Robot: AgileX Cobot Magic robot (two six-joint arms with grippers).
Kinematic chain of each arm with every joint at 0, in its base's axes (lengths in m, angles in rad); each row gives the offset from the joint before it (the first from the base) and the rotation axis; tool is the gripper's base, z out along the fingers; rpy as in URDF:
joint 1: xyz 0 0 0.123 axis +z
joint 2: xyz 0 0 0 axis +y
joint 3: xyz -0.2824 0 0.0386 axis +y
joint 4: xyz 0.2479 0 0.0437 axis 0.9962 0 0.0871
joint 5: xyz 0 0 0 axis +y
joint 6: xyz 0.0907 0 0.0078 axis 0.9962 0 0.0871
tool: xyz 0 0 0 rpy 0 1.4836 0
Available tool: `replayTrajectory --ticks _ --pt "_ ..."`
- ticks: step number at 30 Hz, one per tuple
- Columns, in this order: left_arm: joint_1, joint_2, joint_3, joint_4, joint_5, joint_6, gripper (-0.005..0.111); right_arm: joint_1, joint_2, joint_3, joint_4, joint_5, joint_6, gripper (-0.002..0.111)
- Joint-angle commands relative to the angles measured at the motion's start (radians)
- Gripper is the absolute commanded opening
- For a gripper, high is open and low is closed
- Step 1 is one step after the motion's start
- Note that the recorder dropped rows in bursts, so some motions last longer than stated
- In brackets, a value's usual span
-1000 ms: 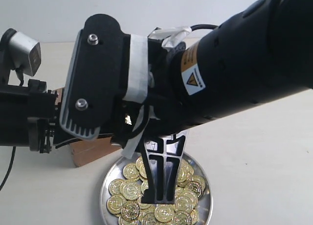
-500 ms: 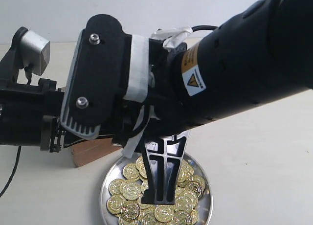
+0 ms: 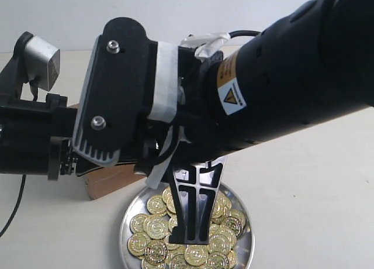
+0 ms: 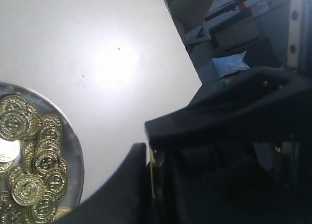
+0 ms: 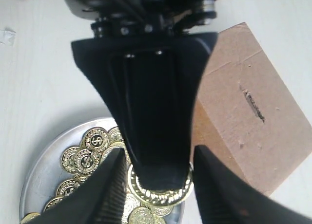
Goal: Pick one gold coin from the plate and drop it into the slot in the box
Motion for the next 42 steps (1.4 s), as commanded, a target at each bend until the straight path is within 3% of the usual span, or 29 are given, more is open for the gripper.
replayTrajectory --ticks 1,6,10,11,14,17,20,22,23,25,29,34,42 --pt "-0.006 -0.001 -0.007 -0.017 0.021 0.008 0.0 0.001 -0.001 -0.008 -0.01 -0.004 0.006 0.029" --pt "-0.006 -0.001 -0.007 -0.017 0.023 0.01 0.0 0.001 -0.001 -0.008 -0.01 -0.004 0.006 0.032" --pt "-0.006 -0.001 -0.01 -0.021 0.023 0.016 0.0 0.001 -0.001 -0.008 -0.028 -0.001 0.04 0.063" --pt "-0.006 -0.001 -0.012 -0.021 0.023 0.016 0.0 0.001 -0.001 -0.008 -0.048 0.001 0.068 0.066" --pt "-0.006 -0.001 -0.019 -0.019 0.02 0.016 0.0 0.001 -0.001 -0.008 -0.164 0.04 0.184 0.067" --pt "-0.006 -0.001 -0.019 0.017 -0.069 0.023 0.0 0.001 -0.001 -0.008 -0.213 0.059 0.24 0.067" --pt "0.006 -0.001 -0.019 0.083 -0.212 0.032 0.0 0.001 -0.003 -0.008 -0.206 0.073 0.264 0.063" --pt "0.024 -0.001 -0.021 0.106 -0.264 0.122 0.0 0.001 -0.003 -0.008 -0.191 0.083 0.338 0.048" --pt "0.037 -0.001 -0.035 0.136 -0.271 0.167 0.0 0.001 -0.003 -0.008 -0.184 0.101 0.355 0.027" --pt "0.047 -0.001 -0.057 0.173 -0.271 0.187 0.0 0.001 -0.003 -0.008 -0.181 0.13 0.387 0.002" --pt "0.059 -0.001 -0.158 0.32 -0.354 0.284 0.0 0.001 -0.003 -0.008 -0.138 0.235 0.495 0.0" --pt "0.059 0.004 -0.19 0.381 -0.461 0.601 0.0 0.001 -0.088 0.043 -0.111 0.173 0.511 0.0" --pt "0.059 0.171 -0.233 0.381 -0.496 0.655 0.0 0.001 -0.335 0.324 -0.107 0.096 0.564 0.0"
